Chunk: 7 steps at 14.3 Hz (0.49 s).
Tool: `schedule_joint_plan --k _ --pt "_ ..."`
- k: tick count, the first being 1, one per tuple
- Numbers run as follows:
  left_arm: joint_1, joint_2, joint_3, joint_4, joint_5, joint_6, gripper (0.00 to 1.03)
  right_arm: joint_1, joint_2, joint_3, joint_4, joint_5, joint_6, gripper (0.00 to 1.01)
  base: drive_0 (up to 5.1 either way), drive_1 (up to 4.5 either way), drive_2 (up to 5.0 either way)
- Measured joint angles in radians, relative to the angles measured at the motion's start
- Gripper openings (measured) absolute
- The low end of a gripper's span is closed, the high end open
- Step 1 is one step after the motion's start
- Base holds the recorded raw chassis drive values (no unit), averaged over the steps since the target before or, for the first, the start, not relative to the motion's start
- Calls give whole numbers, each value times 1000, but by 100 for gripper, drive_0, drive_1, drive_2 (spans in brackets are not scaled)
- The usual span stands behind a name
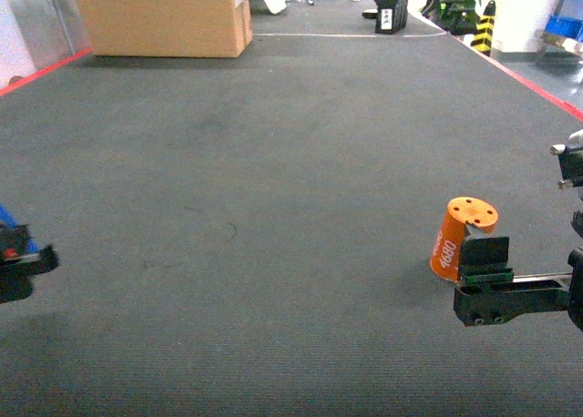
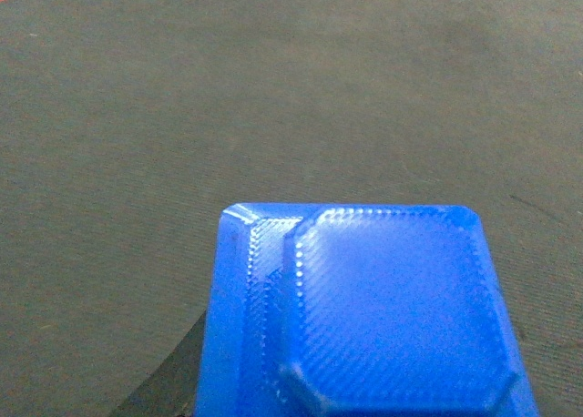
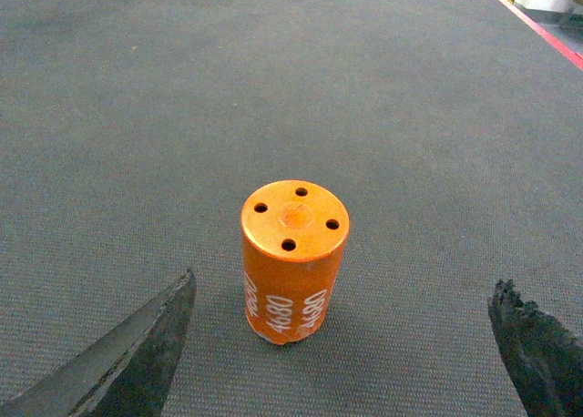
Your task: Sort blue parts and orange caps into right shelf containers
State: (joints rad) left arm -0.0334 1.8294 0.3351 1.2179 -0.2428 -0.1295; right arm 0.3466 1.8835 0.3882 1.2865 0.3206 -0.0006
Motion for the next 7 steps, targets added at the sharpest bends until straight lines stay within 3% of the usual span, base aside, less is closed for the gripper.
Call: schedule_joint_plan --k 1,4,7 --pt "77 -246 -86 -89 0 -2 43 -3 -1 -10 0 -3 0 98 0 0 0" --pt "59 -560 -121 -236 8 2 43 -8 0 -10 0 -3 0 98 0 0 0" --pt "32 -634 -148 -266 8 7 43 -14 0 -10 0 -3 0 98 0 0 0"
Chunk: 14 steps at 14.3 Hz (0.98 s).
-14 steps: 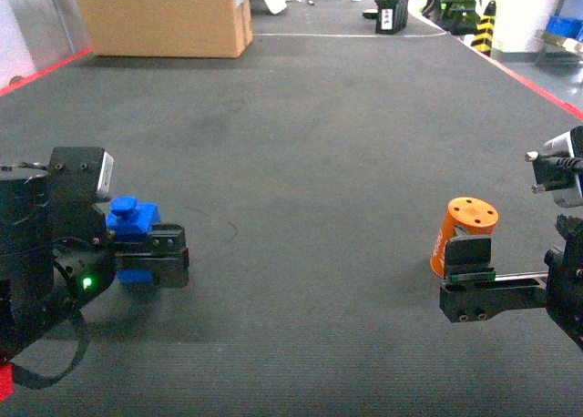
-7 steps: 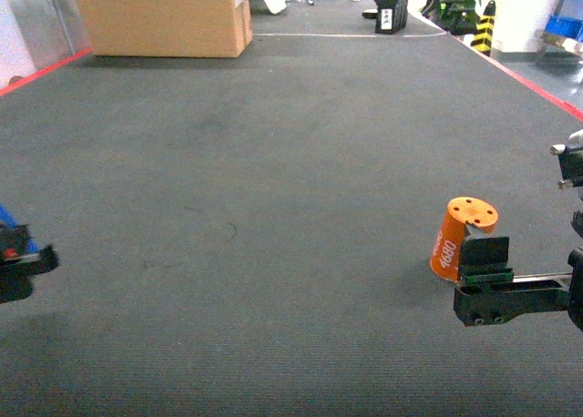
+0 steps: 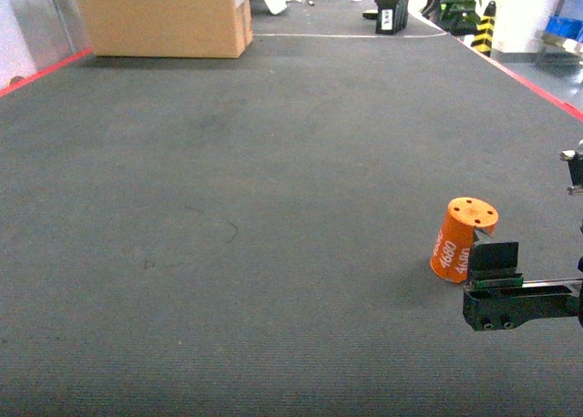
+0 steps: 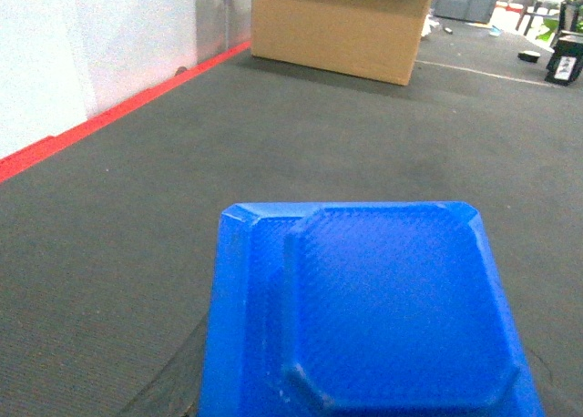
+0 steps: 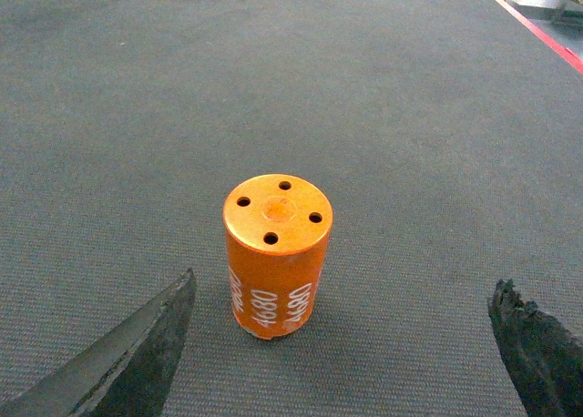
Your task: Sort blue parts and orange caps into right shelf containers
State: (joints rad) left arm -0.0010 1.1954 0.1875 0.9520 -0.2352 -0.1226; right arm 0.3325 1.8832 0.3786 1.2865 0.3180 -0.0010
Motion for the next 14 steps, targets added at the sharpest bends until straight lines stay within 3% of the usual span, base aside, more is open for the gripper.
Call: schedule_joint_plan --k 14 --pt "2 29 -44 12 0 -9 43 0 0 8 0 0 0 98 0 0 0"
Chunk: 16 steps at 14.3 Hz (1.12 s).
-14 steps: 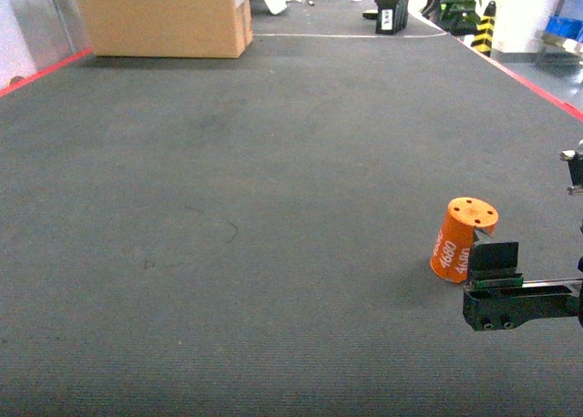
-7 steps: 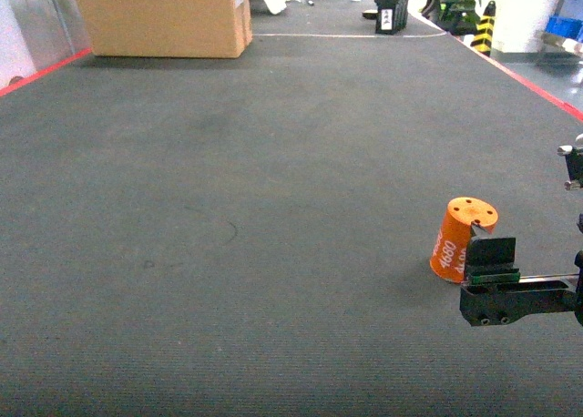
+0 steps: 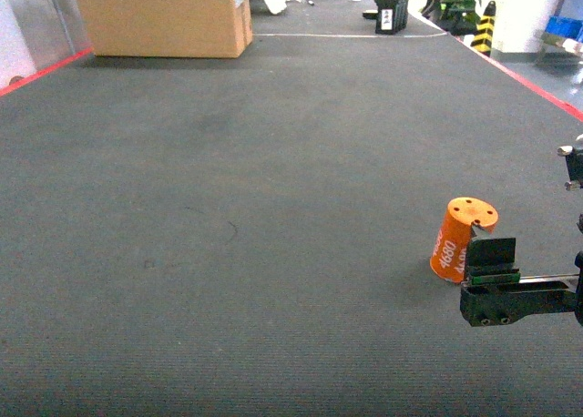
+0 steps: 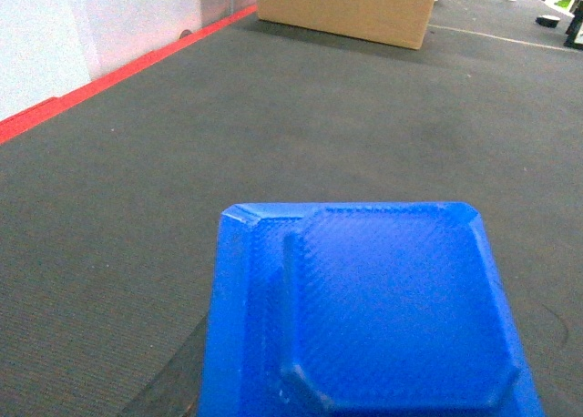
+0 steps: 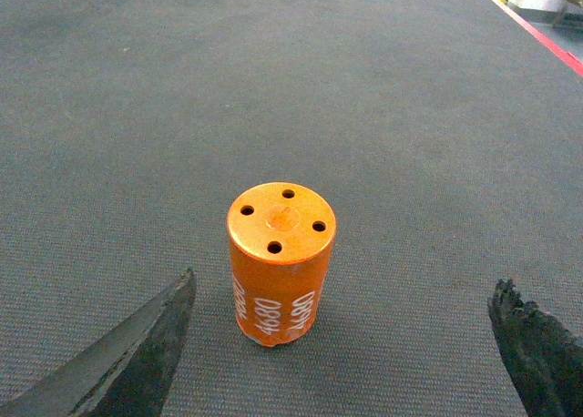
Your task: Sort blue parts and orange caps into right shelf containers
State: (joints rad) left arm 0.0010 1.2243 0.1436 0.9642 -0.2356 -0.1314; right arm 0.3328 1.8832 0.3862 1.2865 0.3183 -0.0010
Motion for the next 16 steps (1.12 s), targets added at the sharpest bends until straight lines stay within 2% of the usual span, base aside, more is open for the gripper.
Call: schedule_joint_plan --k 4,7,8,9,13,16 --pt "22 1 -1 0 14 0 43 0 0 0 0 0 0 98 0 0 0" --pt "-13 55 -2 29 0 -2 43 0 0 0 0 0 0 98 0 0 0" --pt "-25 64 -2 31 -3 -4 43 2 -26 17 -123 33 8 98 0 0 0" --pt "-32 63 -2 32 -5 -5 43 2 -50 25 -194 51 10 98 0 0 0" --pt "-4 41 -4 20 -3 -16 43 1 -53 50 -230 48 35 98 0 0 0" --pt "7 56 -16 41 1 -19 43 -14 48 177 -248 41 64 98 0 0 0"
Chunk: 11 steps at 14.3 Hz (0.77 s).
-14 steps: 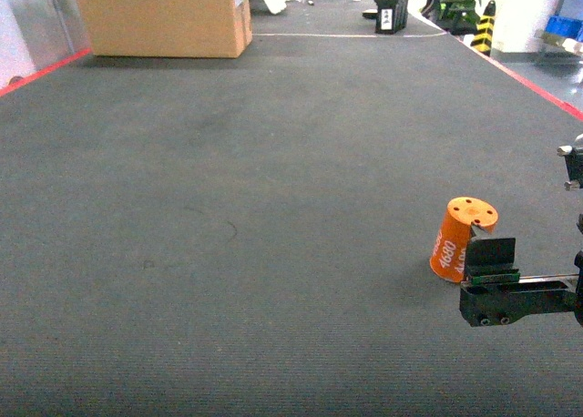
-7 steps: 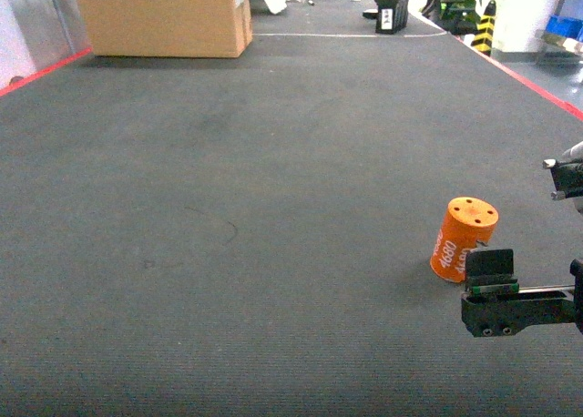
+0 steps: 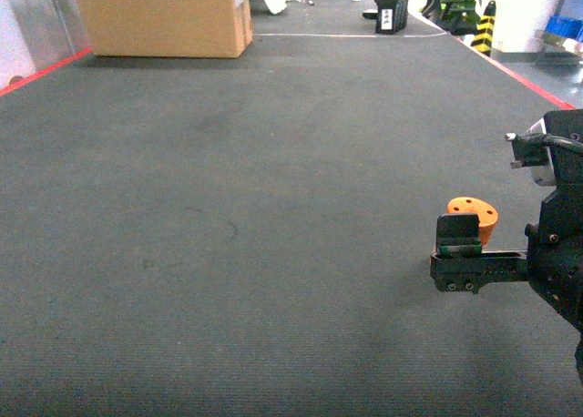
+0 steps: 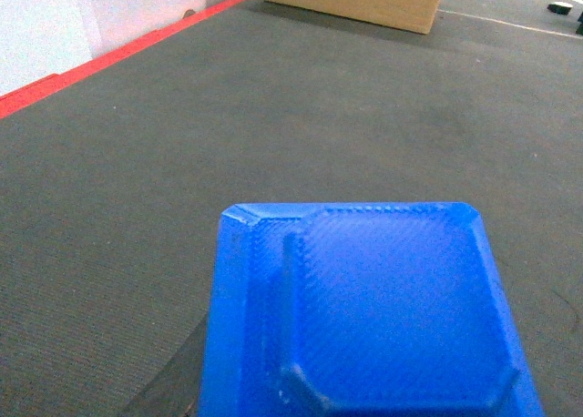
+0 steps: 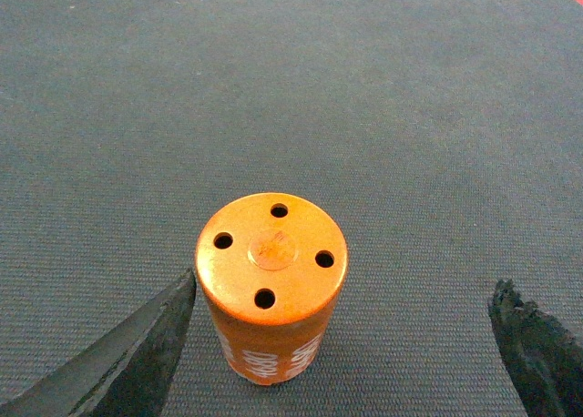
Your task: Sort blue parts and orange caps into right shelf containers
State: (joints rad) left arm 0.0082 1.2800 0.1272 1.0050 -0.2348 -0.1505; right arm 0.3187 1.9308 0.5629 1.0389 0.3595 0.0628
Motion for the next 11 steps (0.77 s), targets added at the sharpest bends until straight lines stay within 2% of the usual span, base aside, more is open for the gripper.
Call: schedule_joint_plan --k 11 --pt "15 21 -10 14 8 0 43 -16 109 112 -29 4 27 98 0 0 0"
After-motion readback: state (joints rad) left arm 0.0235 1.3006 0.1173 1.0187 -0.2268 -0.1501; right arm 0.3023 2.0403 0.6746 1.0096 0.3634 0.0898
